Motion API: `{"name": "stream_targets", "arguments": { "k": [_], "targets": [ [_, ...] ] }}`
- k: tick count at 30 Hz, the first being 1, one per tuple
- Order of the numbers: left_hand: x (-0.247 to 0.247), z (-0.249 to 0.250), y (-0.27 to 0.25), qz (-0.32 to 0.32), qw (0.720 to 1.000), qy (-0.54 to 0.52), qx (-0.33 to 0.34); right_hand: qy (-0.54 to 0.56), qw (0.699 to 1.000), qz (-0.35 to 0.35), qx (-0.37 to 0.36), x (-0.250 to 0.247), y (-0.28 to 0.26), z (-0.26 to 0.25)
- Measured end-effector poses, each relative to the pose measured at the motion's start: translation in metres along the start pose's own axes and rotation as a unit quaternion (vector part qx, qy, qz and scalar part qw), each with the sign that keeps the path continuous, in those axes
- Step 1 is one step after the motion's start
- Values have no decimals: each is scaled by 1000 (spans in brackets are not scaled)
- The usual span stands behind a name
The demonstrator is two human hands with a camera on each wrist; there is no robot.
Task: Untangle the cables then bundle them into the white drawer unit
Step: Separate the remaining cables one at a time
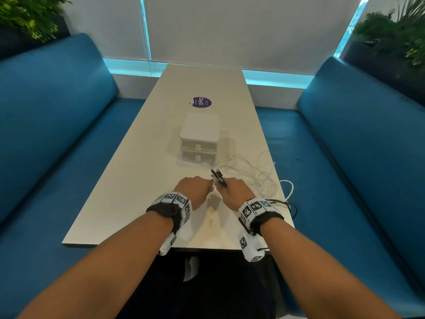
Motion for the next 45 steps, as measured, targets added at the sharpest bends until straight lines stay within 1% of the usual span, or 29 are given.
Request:
{"name": "stream_targets", "arguments": {
  "k": [2,5,8,11,13,15,20,25,28,30,32,35,37,42,45],
  "targets": [
    [1,0,2,0,1000,-4,6,18,1000,-24,0,6,1,3],
    [2,-2,3,8,1000,-7,14,26,999,-21,5,6,1,7],
    [4,-3,1,10,1000,10,10,-31,999,-6,-6,3,-1,7],
    [6,-12,-1,7,998,59,-23,-103,994,33,-11,-9,-3,7],
    [8,-18,-2,-1,997,67,-41,-130,990,53,5,-18,-1,13],
    [8,-20,-2,-6,997,57,-42,-143,988,60,22,-24,2,19],
    [4,-14,-1,-8,998,55,-40,-169,983,56,42,-22,2,27],
    [12,-29,-8,-15,995,84,-49,-181,979,53,82,-22,-4,47],
    [10,-29,-9,-16,995,85,-39,-184,977,56,95,-21,-4,51],
    [9,-22,-8,-19,995,90,-30,-177,977,65,94,-19,-3,46],
    [10,-15,-6,-36,996,81,-30,-152,981,77,87,-17,-4,38],
    [12,-8,-5,-56,995,75,-27,-102,989,96,52,-14,-6,27],
    [14,-5,-6,-55,996,70,-25,-78,990,110,32,-14,-7,22],
    [12,1,-8,-64,996,61,-15,-13,989,143,29,-26,-10,19],
    [8,8,-6,-60,996,64,-5,17,991,135,16,-26,-10,16]
  ]
}}
Point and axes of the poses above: each hand's wrist, its own y-axis towards the middle knuckle, its own x-axis out of the palm, z = x × y, the point moved 8 cm from there along y, towards the middle knuckle
